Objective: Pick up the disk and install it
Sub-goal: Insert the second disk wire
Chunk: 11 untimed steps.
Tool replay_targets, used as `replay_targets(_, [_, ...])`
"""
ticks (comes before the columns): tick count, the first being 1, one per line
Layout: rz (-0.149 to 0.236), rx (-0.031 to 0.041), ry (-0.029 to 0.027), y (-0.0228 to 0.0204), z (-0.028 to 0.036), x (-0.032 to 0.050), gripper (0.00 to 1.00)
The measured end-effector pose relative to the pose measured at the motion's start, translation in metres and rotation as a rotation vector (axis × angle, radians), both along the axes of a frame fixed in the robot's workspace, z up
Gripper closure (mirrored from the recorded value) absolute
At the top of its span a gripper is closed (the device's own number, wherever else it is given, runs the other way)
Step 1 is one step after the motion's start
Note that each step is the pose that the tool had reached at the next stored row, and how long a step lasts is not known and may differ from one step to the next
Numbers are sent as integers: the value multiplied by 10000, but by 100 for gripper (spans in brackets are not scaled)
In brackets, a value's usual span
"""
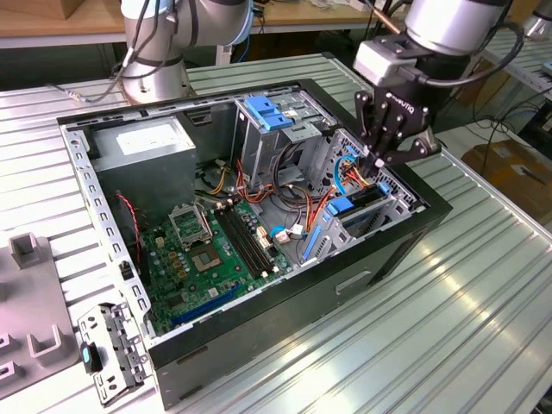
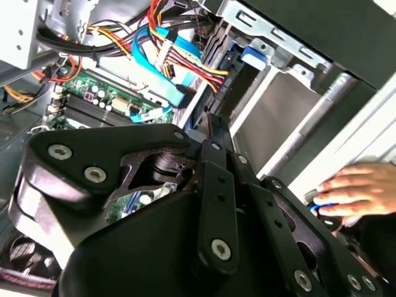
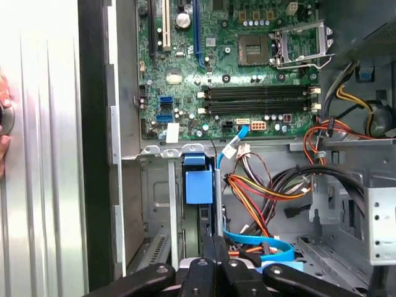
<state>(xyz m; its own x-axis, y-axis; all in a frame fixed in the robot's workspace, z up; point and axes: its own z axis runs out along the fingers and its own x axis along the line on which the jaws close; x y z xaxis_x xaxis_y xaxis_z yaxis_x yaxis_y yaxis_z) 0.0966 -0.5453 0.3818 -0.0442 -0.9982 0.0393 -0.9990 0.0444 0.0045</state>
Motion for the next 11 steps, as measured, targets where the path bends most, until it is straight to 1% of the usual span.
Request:
replay_targets(3, [-1, -12, 5, 2, 93, 8, 89])
replay_targets(4, [0, -29, 6, 3, 106, 11, 89])
replay_targets(6, [-1, -49, 6, 6, 105, 14, 89])
replay_targets(11, [0, -55, 11, 6, 108, 15, 89])
